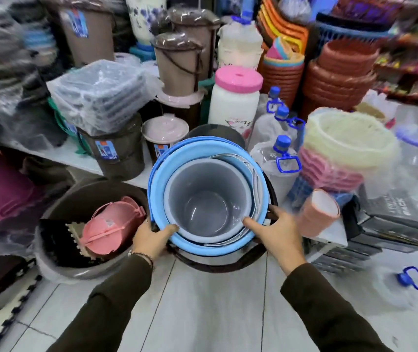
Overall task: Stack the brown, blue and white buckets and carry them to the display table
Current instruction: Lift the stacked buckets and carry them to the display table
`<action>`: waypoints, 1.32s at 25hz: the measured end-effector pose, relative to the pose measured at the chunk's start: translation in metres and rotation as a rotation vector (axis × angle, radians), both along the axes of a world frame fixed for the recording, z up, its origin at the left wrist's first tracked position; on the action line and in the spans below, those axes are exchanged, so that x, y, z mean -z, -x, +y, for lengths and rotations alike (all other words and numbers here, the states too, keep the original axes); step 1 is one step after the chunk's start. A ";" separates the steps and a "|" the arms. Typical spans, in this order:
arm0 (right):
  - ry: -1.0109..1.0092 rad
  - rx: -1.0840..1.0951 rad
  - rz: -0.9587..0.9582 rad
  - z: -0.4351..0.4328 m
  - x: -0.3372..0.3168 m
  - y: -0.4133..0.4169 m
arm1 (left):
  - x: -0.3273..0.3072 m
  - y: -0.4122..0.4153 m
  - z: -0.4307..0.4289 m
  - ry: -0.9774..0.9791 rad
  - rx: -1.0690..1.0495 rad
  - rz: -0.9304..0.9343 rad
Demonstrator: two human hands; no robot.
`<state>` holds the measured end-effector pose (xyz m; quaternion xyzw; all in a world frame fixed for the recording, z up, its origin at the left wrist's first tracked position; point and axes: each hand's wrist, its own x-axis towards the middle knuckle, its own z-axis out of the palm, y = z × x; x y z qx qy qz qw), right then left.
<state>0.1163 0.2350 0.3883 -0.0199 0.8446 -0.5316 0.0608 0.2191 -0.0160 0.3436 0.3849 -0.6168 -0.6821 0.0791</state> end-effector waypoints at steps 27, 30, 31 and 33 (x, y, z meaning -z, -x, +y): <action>-0.063 0.087 -0.087 -0.128 -0.060 0.371 | -0.088 0.398 -0.123 -0.154 0.054 -0.068; -0.140 0.056 -0.187 -0.139 -0.021 0.387 | -0.048 0.411 -0.129 -0.217 0.044 -0.179; -0.181 0.049 -0.206 -0.144 -0.011 0.391 | -0.036 0.414 -0.131 -0.206 0.042 -0.224; -0.250 0.047 -0.237 -0.151 0.006 0.396 | -0.013 0.418 -0.135 -0.177 0.049 -0.313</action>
